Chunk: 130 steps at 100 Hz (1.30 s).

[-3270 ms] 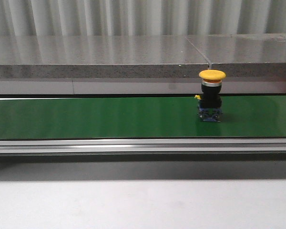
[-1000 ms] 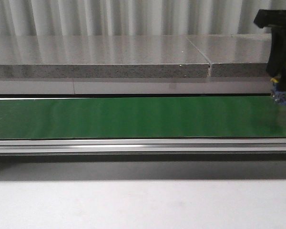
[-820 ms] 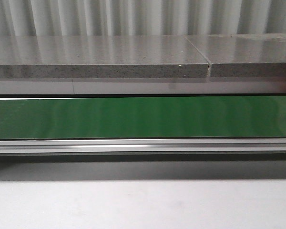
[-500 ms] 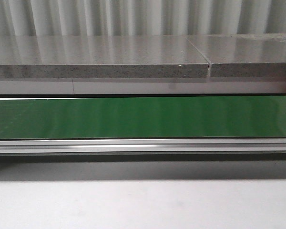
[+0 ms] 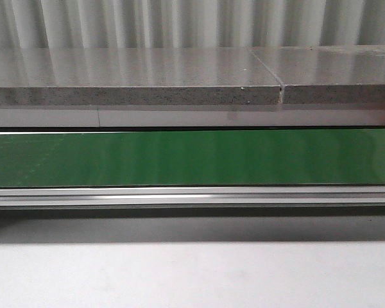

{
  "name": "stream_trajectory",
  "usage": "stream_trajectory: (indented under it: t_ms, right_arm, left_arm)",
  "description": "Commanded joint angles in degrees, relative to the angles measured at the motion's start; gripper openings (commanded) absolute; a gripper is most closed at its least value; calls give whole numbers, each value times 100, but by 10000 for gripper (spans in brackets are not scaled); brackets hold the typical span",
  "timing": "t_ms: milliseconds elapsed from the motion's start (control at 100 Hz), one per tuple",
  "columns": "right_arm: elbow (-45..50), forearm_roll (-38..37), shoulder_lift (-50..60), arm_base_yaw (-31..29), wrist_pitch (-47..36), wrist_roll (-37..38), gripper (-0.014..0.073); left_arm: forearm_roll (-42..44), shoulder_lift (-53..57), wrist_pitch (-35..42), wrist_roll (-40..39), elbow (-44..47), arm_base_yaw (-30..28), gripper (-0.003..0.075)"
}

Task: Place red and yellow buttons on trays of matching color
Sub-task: 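Lower the yellow button into the yellow tray and open the right gripper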

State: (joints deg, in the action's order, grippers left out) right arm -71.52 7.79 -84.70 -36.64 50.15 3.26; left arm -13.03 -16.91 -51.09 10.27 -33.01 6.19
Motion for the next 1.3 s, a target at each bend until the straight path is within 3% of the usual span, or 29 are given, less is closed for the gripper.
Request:
stream_trajectory:
  t_ms: [0,450,900,990,1140,1290]
  right_arm:
    - [-144,-1,53,-131,-356,-2,221]
    - [441,30,-711,-153,-1330,3,221]
    - [459,205,-1455,-148,-1660,3,223]
    - [459,227,-1463,-137,-1680,3,287]
    - [459,236,-1452,-121,-1684,3,549]
    - [459,236,-1311,-121,-1596,3,570]
  left_arm:
    - [-133,-57,397,-6,-141,28,-20]
    - [-133,-57,397,-6,-141,28,-20]
    - [-133,-57,397,-6,-141,28,-20]
    - [-133,-57,397,-6,-141,28,-20]
    - [-133,-57,397,-6,-141,28,-20]
    - [-133,-57,397,-6,-141,28,-20]
